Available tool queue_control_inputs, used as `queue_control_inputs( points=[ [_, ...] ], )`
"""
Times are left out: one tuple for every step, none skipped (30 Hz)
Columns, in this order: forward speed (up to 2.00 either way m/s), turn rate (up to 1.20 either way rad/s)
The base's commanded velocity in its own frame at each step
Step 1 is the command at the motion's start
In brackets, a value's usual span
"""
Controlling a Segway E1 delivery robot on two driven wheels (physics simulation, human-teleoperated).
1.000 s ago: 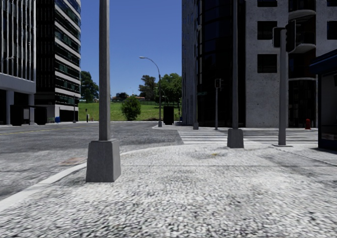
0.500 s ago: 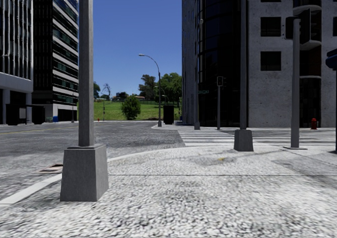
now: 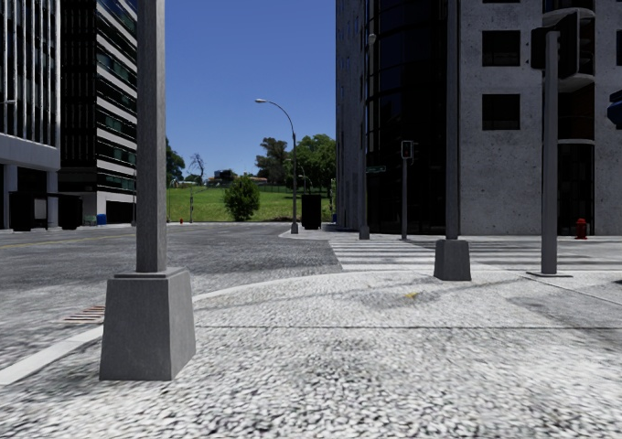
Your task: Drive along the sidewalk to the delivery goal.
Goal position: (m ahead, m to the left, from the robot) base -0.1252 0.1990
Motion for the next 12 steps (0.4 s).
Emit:
queue_control_inputs(
  points=[
    [0.0,0.0],
    [0.0,0.0],
    [0.0,0.0],
    [0.0,0.0],
    [0.0,0.0],
    [0.0,0.0],
    [0.0,0.0],
    [0.0,0.0],
    [0.0,0.0],
    [0.0,0.0],
    [0.0,0.0],
    [0.0,0.0]
  ],
)
